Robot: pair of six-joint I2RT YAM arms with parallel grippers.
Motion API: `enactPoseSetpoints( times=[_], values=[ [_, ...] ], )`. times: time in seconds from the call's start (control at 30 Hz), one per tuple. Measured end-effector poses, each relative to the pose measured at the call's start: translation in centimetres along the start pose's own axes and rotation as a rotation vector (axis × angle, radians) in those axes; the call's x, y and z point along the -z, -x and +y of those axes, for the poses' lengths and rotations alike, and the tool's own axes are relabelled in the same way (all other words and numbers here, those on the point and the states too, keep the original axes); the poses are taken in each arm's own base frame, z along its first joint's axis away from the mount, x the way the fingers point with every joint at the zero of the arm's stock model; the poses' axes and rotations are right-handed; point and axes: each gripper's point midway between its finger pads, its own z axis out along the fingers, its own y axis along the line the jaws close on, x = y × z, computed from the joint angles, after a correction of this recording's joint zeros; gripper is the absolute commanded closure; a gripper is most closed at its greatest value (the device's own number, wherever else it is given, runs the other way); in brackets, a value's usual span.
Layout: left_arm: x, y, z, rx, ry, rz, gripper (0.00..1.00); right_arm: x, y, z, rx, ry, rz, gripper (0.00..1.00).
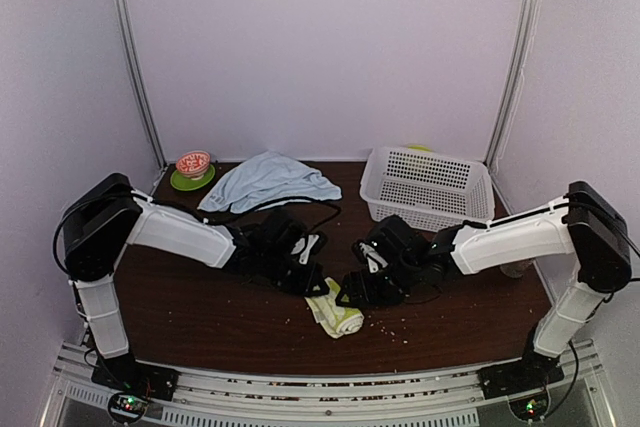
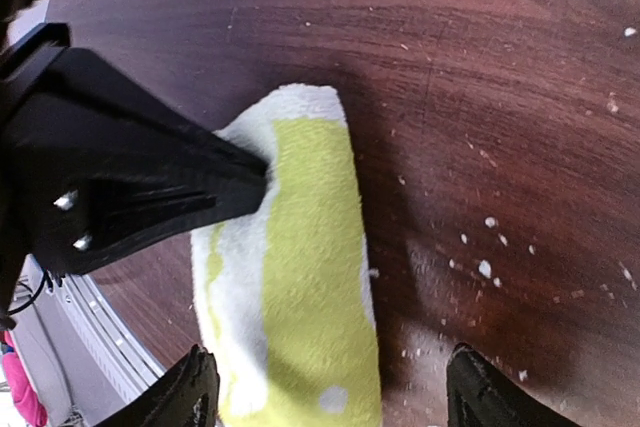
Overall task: Roll the towels
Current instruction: Roll the towel from the center of the board.
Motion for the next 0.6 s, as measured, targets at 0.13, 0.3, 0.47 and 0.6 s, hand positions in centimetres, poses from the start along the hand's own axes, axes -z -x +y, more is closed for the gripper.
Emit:
enactPoseSetpoints(
  times=[0.13,0.3,0.47,0.6],
  values=[
    [0.1,-0.1,0.0,-0.003,-0.006,-0.010,1.00,-1.6,-0.2,-0.5,-0.031,0.035,0.039,0.23],
    [0.2,-0.2,0.1,-0.006,-0.011,-0.020,1.00,-2.3,0.1,0.7,-0.030,0.111,0.048,0.26],
    [0.2,-0.4,0.3,-0.005,-0.014,-0.025,1.00,-2.8,0.0,1.5,-0.027,0.148,0.063,0.29],
    [0.2,-0.6,0.4,0.000,-0.020,-0.035,1.00,-3.6,-0.3,2.7,0.000,0.151,0.084,0.33]
  ],
)
